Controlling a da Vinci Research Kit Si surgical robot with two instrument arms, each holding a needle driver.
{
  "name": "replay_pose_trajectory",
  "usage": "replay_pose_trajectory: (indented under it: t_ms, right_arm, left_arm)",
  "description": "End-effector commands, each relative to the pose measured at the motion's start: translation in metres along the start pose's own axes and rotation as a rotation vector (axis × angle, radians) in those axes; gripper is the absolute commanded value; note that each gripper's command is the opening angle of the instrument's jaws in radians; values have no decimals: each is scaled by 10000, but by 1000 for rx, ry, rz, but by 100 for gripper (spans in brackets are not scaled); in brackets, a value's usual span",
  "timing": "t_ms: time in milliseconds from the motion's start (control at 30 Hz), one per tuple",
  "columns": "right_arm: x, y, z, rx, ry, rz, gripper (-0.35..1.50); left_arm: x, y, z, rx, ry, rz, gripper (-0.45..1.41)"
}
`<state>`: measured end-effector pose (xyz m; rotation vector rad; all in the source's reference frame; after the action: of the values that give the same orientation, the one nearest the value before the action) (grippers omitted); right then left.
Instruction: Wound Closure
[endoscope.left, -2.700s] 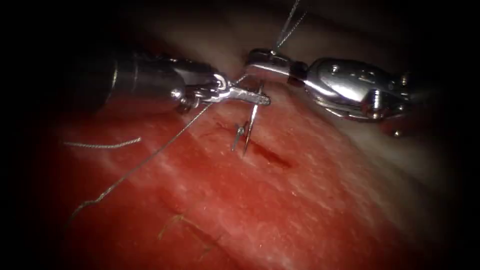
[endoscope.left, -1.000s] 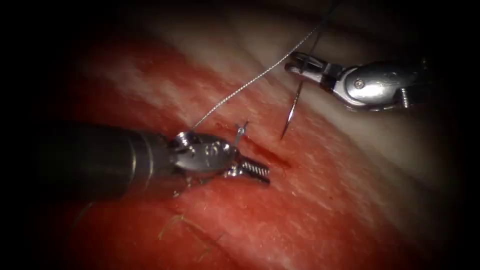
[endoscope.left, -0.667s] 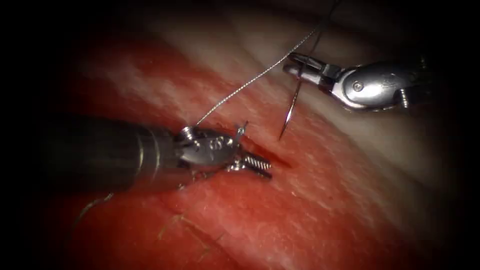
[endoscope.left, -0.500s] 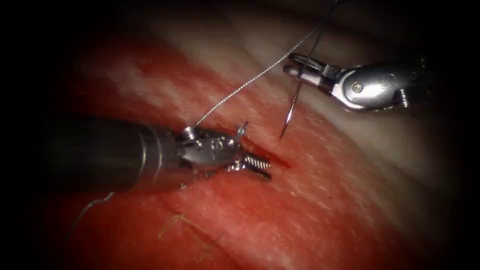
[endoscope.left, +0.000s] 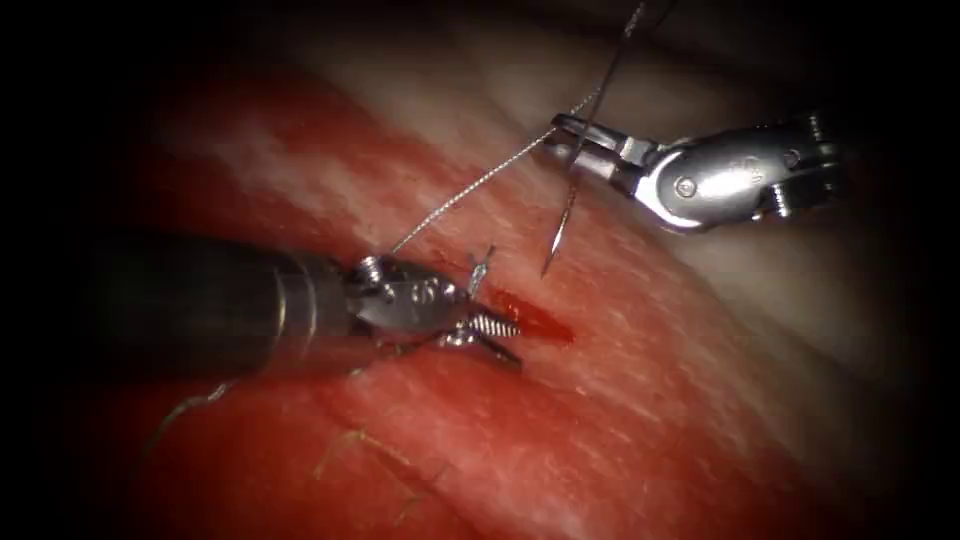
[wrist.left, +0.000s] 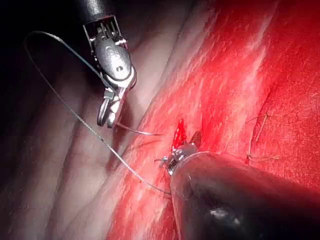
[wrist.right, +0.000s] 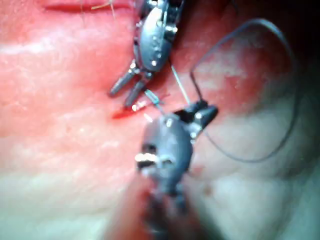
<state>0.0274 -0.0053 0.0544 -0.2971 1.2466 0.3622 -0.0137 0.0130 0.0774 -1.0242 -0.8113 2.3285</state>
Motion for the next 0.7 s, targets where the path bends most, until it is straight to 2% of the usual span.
replay_pose_trajectory:
  t_ms: [33, 700]
  right_arm:
    - [-4, -3, 6, 1, 1, -8, -35]
    - [-22, -18, 5, -4, -8, -129, -35]
  left_arm:
    - [-2, -1, 8, -2, 0, 0, 9]
    - [-4, 1, 8, -4, -10, 1, 14]
